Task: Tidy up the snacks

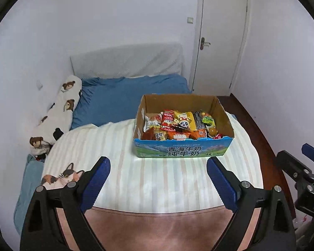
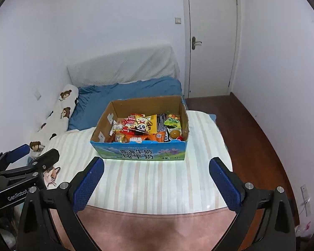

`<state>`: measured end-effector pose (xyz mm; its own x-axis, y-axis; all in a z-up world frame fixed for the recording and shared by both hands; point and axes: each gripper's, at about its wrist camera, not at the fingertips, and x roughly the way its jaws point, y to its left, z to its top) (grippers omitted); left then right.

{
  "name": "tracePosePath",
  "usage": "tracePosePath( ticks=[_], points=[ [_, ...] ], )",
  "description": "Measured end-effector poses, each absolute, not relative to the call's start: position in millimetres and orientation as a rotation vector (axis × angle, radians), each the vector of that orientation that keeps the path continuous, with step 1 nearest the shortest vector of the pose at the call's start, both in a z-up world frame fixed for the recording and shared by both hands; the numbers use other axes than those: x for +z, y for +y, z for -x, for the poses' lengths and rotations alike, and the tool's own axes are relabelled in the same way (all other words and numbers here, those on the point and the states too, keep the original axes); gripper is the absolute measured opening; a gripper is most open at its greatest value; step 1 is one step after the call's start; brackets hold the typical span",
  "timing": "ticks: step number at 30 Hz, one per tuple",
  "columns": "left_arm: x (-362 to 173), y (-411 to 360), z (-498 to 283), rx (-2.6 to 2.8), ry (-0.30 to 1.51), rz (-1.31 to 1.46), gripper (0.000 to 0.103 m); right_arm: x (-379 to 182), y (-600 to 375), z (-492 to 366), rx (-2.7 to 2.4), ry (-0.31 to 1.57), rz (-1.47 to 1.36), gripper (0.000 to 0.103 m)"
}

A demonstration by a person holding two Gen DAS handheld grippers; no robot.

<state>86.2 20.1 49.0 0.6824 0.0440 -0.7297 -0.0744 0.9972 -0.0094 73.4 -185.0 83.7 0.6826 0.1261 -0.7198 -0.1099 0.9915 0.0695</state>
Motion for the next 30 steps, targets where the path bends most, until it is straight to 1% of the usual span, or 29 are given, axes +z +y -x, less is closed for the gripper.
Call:
tracePosePath(
  ticks=[7,12,17,18,19,25,30],
  points=[
    [58.1,21.4,-65.9,0.074,0.794,0.041,0.094,109.5,-187.3,-43.7,0.149,0.774,-0.023,0.102],
    [59.0,20.9,-60.7,0.067,0.789,0.045,0.094,116.1,-187.6,-38.3,0.151,0.765,-0.020,0.103],
    [57.9,20.3,-60.5,0.057,0.781,0.048,0.095,109.1,-187.4,-49.6,0.128,0.761,-0.008,0.103],
    [57.5,20.4,-62.8,0.061,0.780,0.044,0.102,106.2,-187.1,-53.3,0.120,0.760,-0.005,0.103],
    [57.0,20.1,-65.6,0.066,0.776,0.038,0.103,103.7,-186.8,-57.2,0.115,0.761,-0.003,0.103],
    [49.3,20.8,-91.3,0.089,0.773,0.024,0.103,87.3,-184.6,-85.7,0.082,0.768,0.002,0.103],
    [32.7,23.3,-124.0,0.103,0.821,0.022,0.103,71.1,-185.0,-116.1,0.063,0.791,0.002,0.103]
  ],
)
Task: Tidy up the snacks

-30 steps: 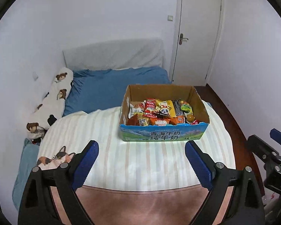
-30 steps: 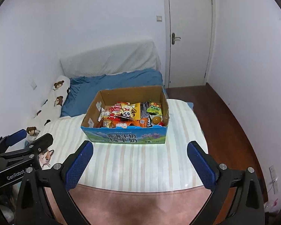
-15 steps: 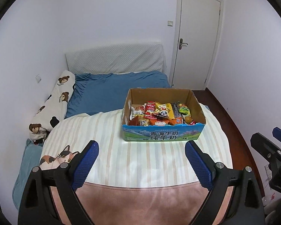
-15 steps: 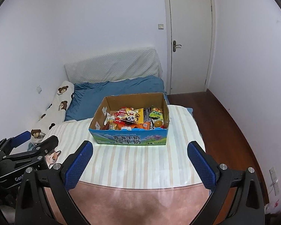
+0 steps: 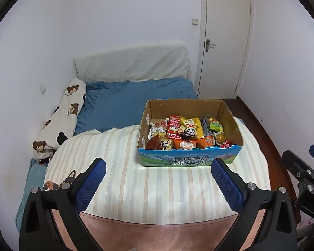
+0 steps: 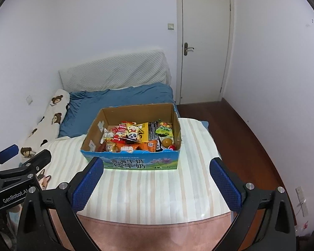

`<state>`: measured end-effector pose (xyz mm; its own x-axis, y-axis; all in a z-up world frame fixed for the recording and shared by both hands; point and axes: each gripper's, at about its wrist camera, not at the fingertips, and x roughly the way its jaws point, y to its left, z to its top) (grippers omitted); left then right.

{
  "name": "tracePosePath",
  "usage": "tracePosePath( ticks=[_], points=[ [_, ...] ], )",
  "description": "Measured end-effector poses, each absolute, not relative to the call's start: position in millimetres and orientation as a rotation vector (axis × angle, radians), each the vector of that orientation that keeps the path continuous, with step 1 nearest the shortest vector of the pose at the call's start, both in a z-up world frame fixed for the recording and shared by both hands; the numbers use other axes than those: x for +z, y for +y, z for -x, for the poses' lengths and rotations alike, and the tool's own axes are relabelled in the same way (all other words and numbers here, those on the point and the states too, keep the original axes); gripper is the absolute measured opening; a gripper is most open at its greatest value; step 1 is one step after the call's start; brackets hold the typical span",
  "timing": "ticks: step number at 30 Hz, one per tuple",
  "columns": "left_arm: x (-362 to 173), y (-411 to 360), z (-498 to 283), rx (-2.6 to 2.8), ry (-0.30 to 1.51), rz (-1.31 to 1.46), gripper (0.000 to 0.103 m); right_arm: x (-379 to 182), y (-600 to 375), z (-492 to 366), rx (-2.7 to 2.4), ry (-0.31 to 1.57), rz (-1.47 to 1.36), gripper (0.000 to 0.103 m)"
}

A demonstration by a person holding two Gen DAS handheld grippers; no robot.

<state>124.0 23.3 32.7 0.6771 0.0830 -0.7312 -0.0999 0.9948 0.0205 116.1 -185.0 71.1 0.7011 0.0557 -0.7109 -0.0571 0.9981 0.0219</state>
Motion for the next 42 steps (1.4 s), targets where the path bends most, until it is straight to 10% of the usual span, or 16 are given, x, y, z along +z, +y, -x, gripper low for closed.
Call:
tracePosePath(
  ticks=[42],
  points=[
    [-3.2,11.3,-199.2,0.107,0.904,0.013,0.103,17.7,-193.0,-198.5,-0.020,0.887,-0.011,0.103]
  ],
)
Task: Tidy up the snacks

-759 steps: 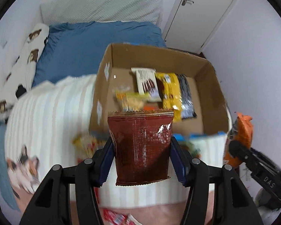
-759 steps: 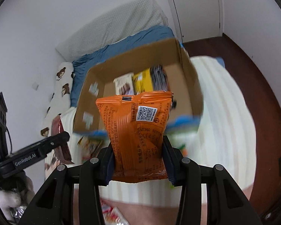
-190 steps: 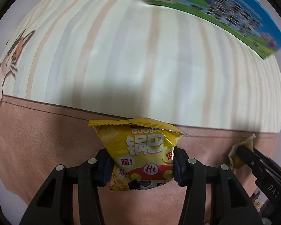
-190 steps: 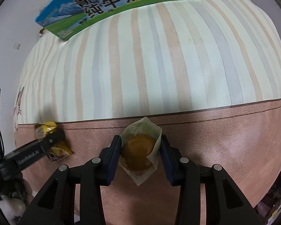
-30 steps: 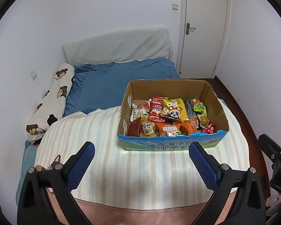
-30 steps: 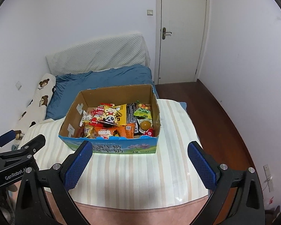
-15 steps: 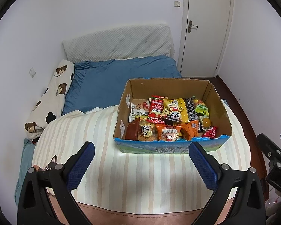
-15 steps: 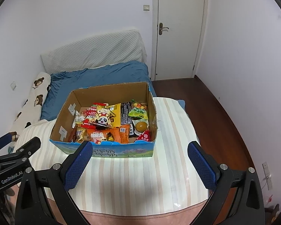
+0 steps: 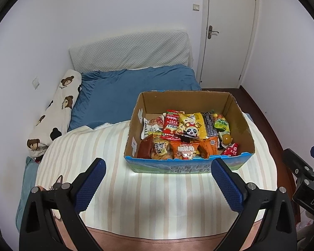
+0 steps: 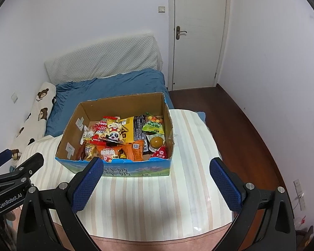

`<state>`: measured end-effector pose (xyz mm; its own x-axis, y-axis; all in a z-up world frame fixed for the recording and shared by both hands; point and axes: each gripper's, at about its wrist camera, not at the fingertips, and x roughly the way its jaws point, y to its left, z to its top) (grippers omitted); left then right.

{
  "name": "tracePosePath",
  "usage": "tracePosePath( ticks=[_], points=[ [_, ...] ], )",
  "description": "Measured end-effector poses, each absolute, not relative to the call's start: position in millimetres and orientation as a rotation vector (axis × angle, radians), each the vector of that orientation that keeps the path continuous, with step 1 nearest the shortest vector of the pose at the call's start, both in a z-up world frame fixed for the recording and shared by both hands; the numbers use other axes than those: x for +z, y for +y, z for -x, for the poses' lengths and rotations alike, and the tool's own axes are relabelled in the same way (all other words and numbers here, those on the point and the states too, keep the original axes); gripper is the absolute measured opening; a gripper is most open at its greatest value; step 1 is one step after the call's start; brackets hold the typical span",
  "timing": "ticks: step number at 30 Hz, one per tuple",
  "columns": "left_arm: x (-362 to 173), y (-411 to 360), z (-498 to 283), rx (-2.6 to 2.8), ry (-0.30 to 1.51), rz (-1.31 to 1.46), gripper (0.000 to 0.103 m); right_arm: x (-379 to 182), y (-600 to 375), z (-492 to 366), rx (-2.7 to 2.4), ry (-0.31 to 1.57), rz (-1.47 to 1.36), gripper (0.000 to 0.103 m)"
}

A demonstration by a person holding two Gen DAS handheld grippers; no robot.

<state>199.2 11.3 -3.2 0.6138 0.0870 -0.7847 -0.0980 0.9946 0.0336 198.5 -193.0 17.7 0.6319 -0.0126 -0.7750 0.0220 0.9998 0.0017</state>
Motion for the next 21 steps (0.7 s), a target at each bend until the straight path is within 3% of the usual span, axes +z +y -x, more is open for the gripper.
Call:
tracePosePath(
  ticks=[21],
  points=[
    [3.5,9.1,-196.1,0.119,0.884,0.003,0.103,25.7,-194.7,-192.6,-0.029,0.876,-0.019,0.103]
  ],
)
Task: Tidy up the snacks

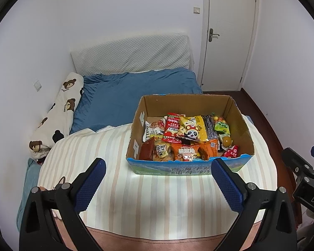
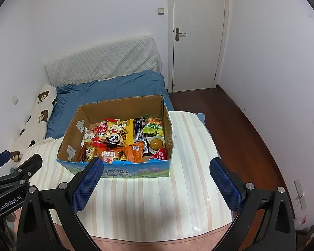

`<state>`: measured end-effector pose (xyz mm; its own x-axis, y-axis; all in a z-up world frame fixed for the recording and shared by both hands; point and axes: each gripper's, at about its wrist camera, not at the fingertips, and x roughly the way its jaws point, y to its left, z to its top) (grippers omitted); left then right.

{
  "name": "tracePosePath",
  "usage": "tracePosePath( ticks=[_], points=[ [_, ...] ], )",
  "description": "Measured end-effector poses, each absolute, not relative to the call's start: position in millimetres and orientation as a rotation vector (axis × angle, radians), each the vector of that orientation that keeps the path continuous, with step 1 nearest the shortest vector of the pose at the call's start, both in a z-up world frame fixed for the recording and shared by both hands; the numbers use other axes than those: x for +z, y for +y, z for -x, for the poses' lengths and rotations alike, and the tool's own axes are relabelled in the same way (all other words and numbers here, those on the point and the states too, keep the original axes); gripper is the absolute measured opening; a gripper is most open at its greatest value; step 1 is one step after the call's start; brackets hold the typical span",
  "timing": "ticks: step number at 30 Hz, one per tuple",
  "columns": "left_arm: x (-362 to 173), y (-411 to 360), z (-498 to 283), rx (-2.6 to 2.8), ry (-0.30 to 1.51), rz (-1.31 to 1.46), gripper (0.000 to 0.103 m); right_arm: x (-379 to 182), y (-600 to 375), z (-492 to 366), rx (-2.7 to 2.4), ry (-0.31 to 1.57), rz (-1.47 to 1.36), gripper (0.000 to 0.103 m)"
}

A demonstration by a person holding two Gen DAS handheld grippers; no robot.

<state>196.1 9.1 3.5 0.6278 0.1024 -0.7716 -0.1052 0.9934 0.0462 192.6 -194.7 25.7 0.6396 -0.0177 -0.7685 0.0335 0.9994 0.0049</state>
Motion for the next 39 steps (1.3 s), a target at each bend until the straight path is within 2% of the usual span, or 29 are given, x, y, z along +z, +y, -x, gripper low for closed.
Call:
tracePosePath(
  ticks=[39],
  points=[
    [12.4,4.9,-192.2,0.113,0.865,-0.009,0.103,33.5,-193.0,-189.5,-0.026,0.871,-0.020,0.103]
  ],
)
